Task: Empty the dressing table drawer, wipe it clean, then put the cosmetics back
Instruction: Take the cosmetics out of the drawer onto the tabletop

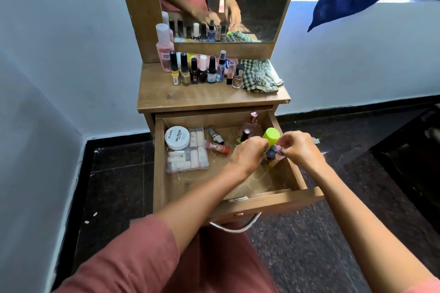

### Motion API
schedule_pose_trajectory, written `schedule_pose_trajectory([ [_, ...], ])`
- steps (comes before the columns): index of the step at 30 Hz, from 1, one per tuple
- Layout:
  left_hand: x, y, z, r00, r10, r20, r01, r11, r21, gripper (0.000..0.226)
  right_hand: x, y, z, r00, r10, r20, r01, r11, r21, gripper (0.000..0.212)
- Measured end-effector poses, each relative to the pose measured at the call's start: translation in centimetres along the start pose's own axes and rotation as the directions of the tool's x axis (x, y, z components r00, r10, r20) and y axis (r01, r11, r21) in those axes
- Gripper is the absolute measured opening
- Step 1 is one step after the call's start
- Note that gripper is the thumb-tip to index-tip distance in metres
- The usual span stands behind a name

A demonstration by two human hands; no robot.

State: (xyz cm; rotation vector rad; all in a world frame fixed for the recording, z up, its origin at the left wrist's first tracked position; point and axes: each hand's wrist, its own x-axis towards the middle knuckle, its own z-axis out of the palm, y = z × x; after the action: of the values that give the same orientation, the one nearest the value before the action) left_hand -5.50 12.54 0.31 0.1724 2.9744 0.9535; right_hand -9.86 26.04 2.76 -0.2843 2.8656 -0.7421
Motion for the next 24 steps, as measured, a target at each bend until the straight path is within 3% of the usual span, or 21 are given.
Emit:
schedule_pose_trajectory([
  [4,0.3,0.5,1.6,0.996,-0.070,0.056,0.067,0.997,0.048,0.024,-1.8,1.0,1.0,0.997,-0.043,-0.063,0.039,0.998,-0.051,0.012],
  [11,0.5,1.6,2.8,0.992,-0.121,-0.019,0.120,0.992,-0.040,0.024,-2.0,1.3,1.7,0.995,-0.078,-0.065,0.065,0.980,-0.190,0.016],
  [24,-0.4,0.9,-1.0,0.979,-0.174,-0.106,0.158,0.977,-0.142,0.016,-1.8,-1.2,0.1,0.995,-0.094,-0.021,0.094,0.996,0.002,0.006],
])
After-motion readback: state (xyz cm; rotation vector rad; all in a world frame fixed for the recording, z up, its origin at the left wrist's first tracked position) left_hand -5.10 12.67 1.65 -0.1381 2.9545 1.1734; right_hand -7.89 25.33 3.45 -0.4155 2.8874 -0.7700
